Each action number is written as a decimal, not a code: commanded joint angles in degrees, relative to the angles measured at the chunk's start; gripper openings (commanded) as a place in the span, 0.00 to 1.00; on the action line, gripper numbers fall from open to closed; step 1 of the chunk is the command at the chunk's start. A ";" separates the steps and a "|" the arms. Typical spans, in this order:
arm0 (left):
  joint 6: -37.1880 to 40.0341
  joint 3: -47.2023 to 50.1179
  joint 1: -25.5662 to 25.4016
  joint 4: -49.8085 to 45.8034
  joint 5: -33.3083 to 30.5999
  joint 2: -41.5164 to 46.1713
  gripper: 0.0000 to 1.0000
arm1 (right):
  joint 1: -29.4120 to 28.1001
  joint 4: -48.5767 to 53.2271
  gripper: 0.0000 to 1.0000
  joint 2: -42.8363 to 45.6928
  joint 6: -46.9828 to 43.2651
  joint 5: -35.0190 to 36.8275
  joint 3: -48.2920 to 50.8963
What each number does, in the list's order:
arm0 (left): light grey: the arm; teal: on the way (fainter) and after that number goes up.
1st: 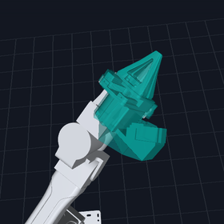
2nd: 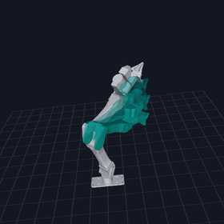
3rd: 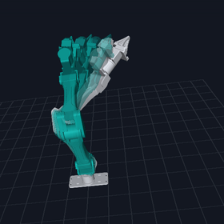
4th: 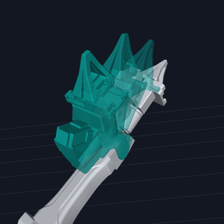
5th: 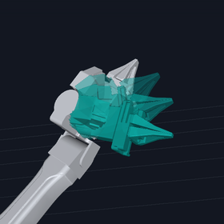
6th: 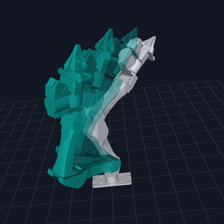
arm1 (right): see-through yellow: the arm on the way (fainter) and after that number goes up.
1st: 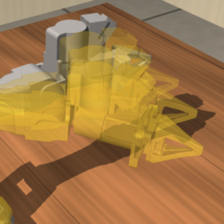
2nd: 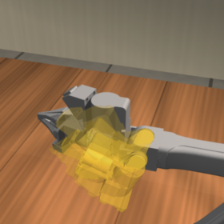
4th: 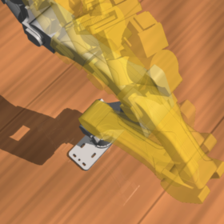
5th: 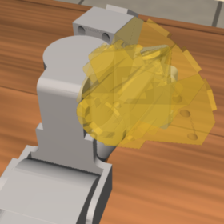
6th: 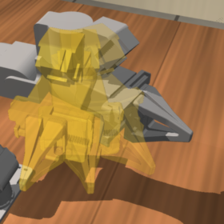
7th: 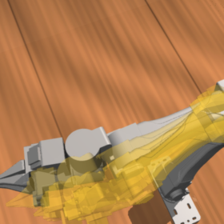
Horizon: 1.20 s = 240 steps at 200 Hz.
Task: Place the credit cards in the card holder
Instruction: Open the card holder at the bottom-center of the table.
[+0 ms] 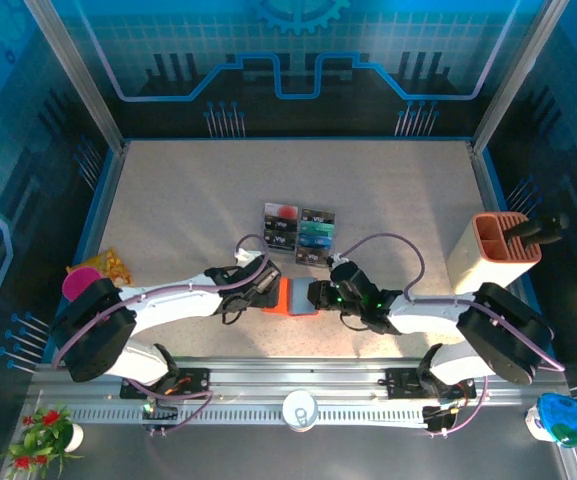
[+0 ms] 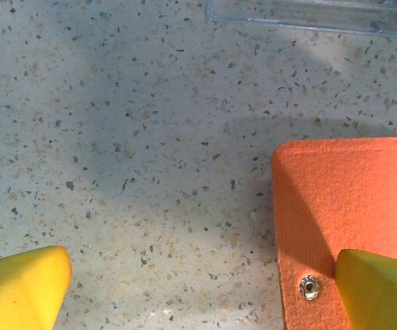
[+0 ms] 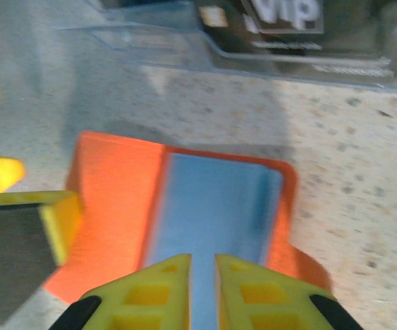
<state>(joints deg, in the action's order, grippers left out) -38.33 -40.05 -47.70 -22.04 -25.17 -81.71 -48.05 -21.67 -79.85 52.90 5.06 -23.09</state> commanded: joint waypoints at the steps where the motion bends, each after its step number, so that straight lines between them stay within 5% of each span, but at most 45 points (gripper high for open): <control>1: 1.62 -0.82 -0.46 -1.16 -1.77 -0.83 0.99 | 1.54 -4.26 0.17 -1.80 0.04 -1.80 2.51; 74: 1.26 -1.41 -0.46 -4.29 -3.18 -4.36 0.99 | 2.09 -13.06 0.12 -6.95 2.48 -4.00 7.41; 125: -0.69 -3.70 -0.65 -4.85 1.20 5.84 0.99 | 1.48 -13.25 0.11 -6.81 2.65 -3.84 7.84; 180: -3.38 -10.66 -0.89 -0.73 11.61 12.53 0.99 | 0.17 -13.69 0.11 -7.98 3.00 -3.22 7.49; 240: -10.08 -11.04 -1.60 11.59 24.10 6.87 0.99 | -0.98 -15.86 0.10 -9.79 4.09 -2.88 7.58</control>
<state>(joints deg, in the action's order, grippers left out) -44.66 -51.66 -48.93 -16.23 -8.12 -71.94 -47.75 -40.34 -87.92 56.01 2.50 -16.45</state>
